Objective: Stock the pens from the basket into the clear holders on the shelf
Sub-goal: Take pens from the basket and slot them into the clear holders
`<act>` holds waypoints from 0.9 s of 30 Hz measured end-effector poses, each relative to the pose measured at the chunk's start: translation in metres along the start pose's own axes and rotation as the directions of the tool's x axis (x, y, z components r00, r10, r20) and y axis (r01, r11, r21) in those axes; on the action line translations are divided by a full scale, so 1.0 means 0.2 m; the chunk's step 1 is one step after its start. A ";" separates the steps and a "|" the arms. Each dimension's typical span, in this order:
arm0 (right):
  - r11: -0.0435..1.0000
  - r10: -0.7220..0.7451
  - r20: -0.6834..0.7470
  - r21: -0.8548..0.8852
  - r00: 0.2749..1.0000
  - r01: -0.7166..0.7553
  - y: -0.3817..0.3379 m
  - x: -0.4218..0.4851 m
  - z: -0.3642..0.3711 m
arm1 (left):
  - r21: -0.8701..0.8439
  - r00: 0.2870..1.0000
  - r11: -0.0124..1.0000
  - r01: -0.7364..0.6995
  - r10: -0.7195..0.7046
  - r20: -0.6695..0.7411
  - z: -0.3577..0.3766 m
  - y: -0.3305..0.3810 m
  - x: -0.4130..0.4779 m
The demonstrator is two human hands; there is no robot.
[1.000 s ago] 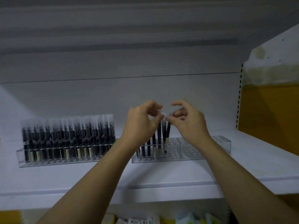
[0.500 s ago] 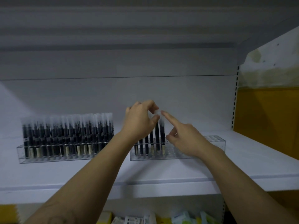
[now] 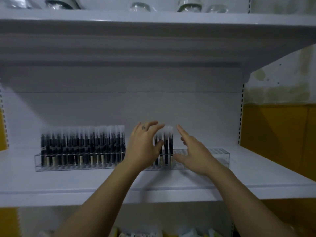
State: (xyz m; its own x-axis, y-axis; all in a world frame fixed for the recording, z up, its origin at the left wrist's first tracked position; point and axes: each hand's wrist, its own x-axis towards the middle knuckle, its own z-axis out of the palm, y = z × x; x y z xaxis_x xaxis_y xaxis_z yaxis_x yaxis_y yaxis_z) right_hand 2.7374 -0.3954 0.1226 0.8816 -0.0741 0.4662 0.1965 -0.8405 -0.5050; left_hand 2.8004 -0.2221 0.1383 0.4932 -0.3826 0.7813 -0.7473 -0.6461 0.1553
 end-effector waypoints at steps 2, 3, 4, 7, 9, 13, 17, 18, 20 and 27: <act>0.999 -0.034 -0.026 -0.011 0.999 0.034 -0.04 -0.07 0.02 | 0.004 1.000 1.000 -0.008 0.008 -0.010 -0.01 0.00 -0.11; 0.998 -0.053 -0.030 -0.019 0.998 0.052 -0.06 -0.11 0.03 | 0.009 1.000 1.000 -0.009 0.009 -0.010 -0.02 0.00 -0.17; 0.997 -0.070 -0.030 -0.024 0.997 0.069 -0.08 -0.15 0.05 | 0.016 1.000 1.000 -0.010 0.010 -0.012 -0.03 0.00 -0.23; 0.993 -0.106 -0.012 -0.044 0.994 0.106 -0.13 -0.27 0.14 | 0.023 1.000 1.000 0.013 -0.013 -0.022 -0.05 -0.02 -0.41; 0.990 -0.136 -0.024 -0.051 0.990 0.135 -0.16 -0.36 0.22 | 0.027 0.999 0.999 0.031 -0.031 -0.028 -0.08 -0.03 -0.54; 0.971 -0.237 -0.107 -0.034 0.966 0.235 -0.20 -0.56 0.43 | 0.071 0.998 0.995 0.066 -0.065 -0.018 -0.10 -0.07 -0.83; 0.978 -0.207 -0.037 0.007 0.978 0.207 -0.16 -0.74 0.70 | 0.051 0.982 0.986 0.158 -0.162 0.093 -0.05 -0.15 -1.17; 0.984 -0.177 0.015 0.000 0.984 0.177 -0.14 -0.78 0.77 | 0.059 0.970 0.979 0.193 -0.200 0.137 -0.02 -0.16 -1.26; 0.994 -0.107 0.131 -0.018 0.986 0.110 -0.08 -0.85 0.92 | 0.088 0.933 0.960 0.266 -0.279 0.228 0.03 -0.19 -1.41; 0.998 0.053 0.437 -0.049 0.898 -0.035 0.11 -1.08 1.32 | 0.170 0.768 0.888 0.426 -0.455 0.451 0.21 -0.26 -1.83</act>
State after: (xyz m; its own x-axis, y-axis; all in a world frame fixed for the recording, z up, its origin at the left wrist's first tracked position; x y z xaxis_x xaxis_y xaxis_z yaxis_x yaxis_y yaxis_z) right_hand 2.6645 -0.2549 -0.1813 0.9895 0.1237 0.0745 0.1443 -0.8627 -0.4847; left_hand 2.6771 -0.0761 -0.1815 0.9195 -0.2980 0.2563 -0.3779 -0.8495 0.3682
